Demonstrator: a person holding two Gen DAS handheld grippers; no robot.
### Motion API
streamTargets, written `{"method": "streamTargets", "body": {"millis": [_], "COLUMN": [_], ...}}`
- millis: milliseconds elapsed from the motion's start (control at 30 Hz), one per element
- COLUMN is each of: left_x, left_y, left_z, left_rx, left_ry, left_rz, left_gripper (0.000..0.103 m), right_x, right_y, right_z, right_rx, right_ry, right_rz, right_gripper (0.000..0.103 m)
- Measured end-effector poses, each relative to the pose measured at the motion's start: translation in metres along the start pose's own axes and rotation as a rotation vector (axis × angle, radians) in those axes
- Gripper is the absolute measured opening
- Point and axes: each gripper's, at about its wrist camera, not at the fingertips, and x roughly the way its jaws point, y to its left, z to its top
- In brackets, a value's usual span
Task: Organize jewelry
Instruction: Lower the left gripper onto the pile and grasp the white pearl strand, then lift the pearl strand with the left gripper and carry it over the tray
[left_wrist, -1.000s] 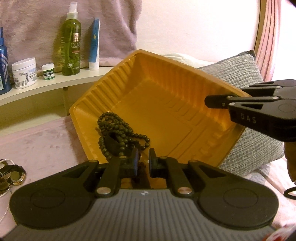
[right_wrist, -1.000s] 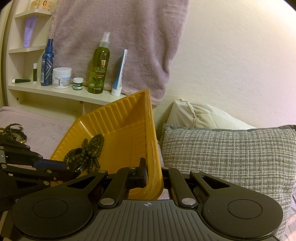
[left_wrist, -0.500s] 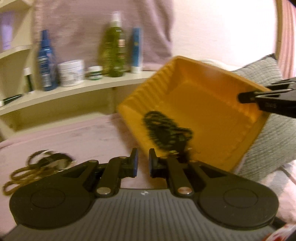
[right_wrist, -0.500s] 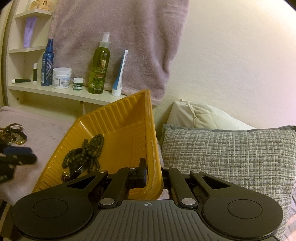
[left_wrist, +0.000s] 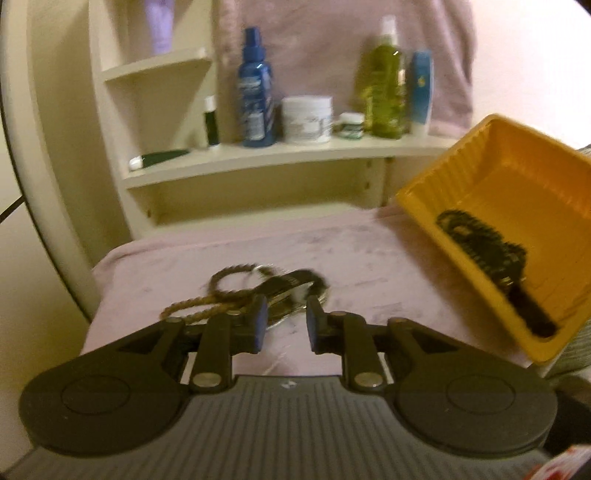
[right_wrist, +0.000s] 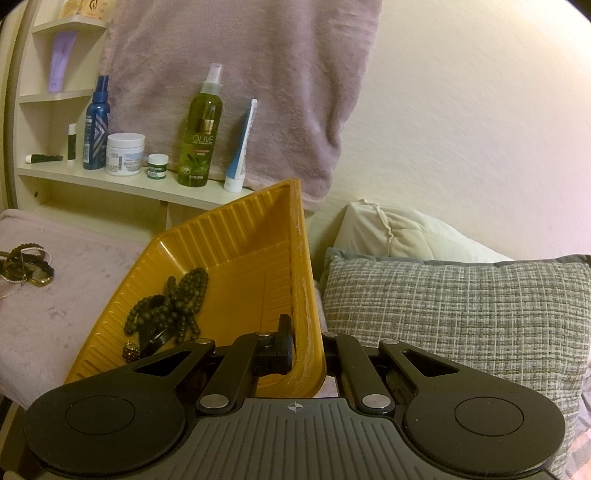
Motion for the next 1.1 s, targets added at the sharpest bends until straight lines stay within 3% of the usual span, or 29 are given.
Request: {"method": "streamTargets", "body": {"millis": [333, 767, 900, 1100], "left_x": [0.028, 0.058, 0.058, 0.043], "left_y": [-0.007, -0.011, -0.009, 0.004], "left_z": [-0.012, -0.003, -0.003, 0.001], "left_rx": [0.003, -0.029, -0.047, -0.047], "left_ry": [0.046, 0.053, 0.055, 0.033], "left_rz": [-0.019, -0.002, 0.012, 0.008], "left_gripper": [0.020, 0.019, 0.004, 0.002], "right_x": [0.001, 0.002, 0.003, 0.003], "right_y": [0.000, -0.001, -0.002, -0.002], "right_z": [0.000, -0.001, -0.001, -0.002], "right_rx": [-0.005, -0.009, -0.010, -0.009], "right_ry": [0.001, 0.003, 0.004, 0.004], "right_rz": [0.000, -0.003, -0.004, -0.003], "right_gripper": [0.005, 0.004, 0.004, 0.004]}}
